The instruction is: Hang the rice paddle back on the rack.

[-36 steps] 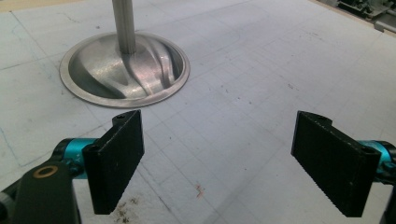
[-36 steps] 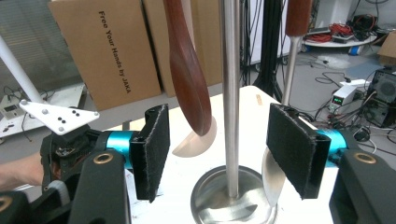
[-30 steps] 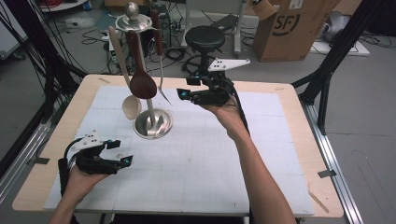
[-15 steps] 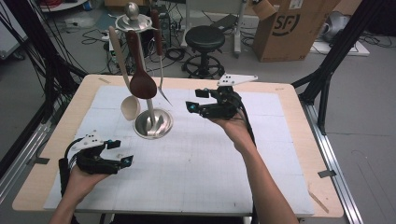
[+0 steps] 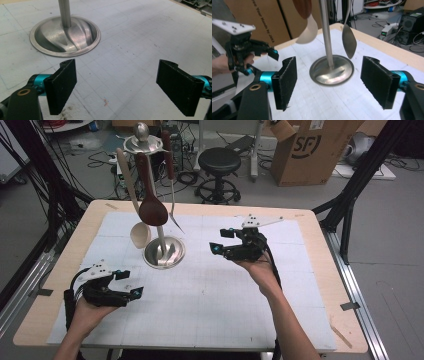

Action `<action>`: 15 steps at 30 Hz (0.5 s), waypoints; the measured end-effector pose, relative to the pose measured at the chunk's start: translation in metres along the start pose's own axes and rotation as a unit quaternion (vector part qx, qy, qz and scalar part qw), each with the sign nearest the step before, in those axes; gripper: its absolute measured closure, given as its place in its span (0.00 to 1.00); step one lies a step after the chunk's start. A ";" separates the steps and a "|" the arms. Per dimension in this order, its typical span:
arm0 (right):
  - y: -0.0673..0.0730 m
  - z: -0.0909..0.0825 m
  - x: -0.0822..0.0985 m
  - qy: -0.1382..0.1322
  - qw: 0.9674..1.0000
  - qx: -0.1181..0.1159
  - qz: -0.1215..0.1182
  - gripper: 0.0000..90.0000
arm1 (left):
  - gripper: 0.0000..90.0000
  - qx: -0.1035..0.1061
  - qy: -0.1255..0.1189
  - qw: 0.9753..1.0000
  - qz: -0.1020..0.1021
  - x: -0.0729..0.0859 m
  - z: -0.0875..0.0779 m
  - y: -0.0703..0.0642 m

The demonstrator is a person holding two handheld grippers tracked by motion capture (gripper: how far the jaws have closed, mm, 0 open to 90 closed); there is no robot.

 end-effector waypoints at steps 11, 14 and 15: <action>-0.004 -0.008 0.023 0.012 0.999 0.033 0.002 0.22 | 0.19 0.000 0.000 1.000 0.000 0.000 0.000 0.000; -0.005 -0.010 0.029 0.012 0.999 0.041 0.014 0.17 | 0.19 -0.001 0.001 1.000 0.000 0.000 0.000 0.000; -0.006 -0.011 0.031 0.013 0.999 0.041 0.015 0.17 | 0.19 0.000 0.001 1.000 0.001 0.000 0.000 0.000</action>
Point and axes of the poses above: each handheld gripper's, and its own axes: z roughly forward along the jaws, x roughly out of its underside, y roughly to its left, the point moved 3 cm from there along z, roughly forward along the jaws, and after that the axes turned 8 degrees about x, right-handed, at the moved point
